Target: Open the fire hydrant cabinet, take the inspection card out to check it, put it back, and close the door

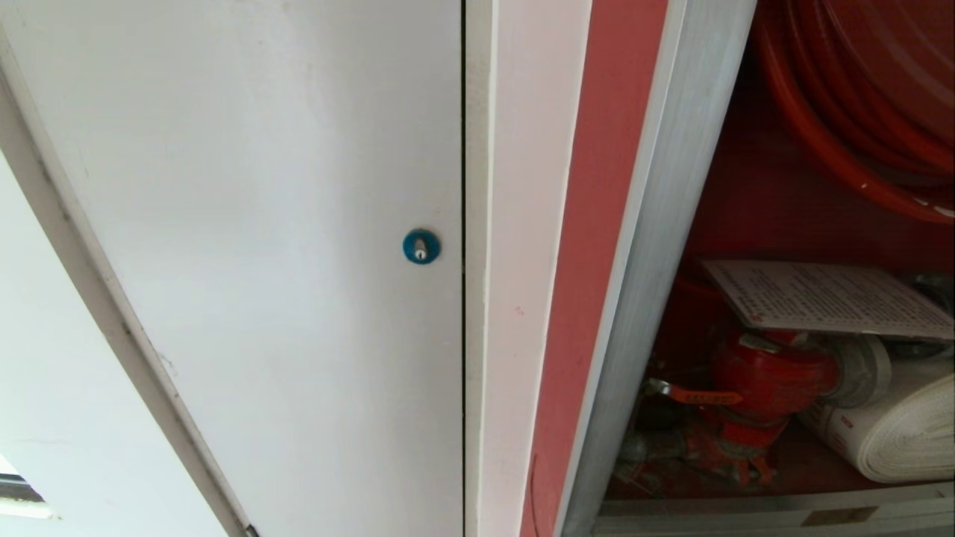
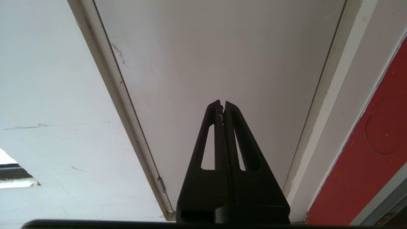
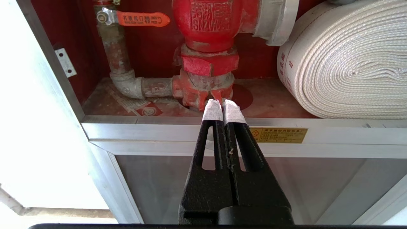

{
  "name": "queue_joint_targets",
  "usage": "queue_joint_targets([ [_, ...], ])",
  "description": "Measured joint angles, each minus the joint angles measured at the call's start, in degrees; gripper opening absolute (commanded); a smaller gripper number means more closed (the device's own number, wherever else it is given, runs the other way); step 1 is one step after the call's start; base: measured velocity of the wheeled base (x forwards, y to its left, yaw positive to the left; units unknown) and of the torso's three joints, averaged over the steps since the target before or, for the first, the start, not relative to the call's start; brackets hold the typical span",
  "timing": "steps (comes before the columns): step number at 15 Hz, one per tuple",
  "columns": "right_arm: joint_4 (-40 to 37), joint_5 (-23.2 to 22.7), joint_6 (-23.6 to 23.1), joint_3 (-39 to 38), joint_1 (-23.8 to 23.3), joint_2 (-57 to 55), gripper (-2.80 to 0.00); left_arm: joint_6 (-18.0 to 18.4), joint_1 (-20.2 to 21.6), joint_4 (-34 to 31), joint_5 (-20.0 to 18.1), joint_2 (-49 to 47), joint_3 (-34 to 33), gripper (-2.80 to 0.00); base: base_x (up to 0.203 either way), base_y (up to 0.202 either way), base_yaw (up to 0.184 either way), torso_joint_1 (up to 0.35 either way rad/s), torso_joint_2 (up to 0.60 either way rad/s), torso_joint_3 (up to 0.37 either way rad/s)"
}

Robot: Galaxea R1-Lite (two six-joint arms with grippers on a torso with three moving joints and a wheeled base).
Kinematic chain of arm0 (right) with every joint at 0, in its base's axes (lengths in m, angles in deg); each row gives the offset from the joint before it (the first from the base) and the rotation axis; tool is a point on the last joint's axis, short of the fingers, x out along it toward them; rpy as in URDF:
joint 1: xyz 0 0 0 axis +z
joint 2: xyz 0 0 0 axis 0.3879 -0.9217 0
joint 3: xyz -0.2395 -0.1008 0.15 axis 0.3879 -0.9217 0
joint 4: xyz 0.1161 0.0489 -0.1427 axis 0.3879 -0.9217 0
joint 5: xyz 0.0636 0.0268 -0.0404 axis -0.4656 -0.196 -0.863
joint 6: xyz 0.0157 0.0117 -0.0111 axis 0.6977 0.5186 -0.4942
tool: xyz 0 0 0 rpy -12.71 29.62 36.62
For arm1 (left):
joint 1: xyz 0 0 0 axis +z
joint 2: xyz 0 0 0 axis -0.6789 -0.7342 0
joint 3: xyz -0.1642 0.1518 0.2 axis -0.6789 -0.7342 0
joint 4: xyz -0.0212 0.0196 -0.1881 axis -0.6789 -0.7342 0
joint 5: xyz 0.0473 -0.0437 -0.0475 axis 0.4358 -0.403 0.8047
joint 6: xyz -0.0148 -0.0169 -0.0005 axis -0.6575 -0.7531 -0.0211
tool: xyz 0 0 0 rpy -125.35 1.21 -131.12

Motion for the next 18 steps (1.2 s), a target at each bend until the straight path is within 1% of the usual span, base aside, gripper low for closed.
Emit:
queue_joint_targets([
  [18,0.1,0.2,0.6,0.0,0.0,0.0,-2.80,0.0,0.0,0.0,0.0,0.0,0.0,-2.80,0.000,0.000,0.000,0.000,0.00,0.000],
])
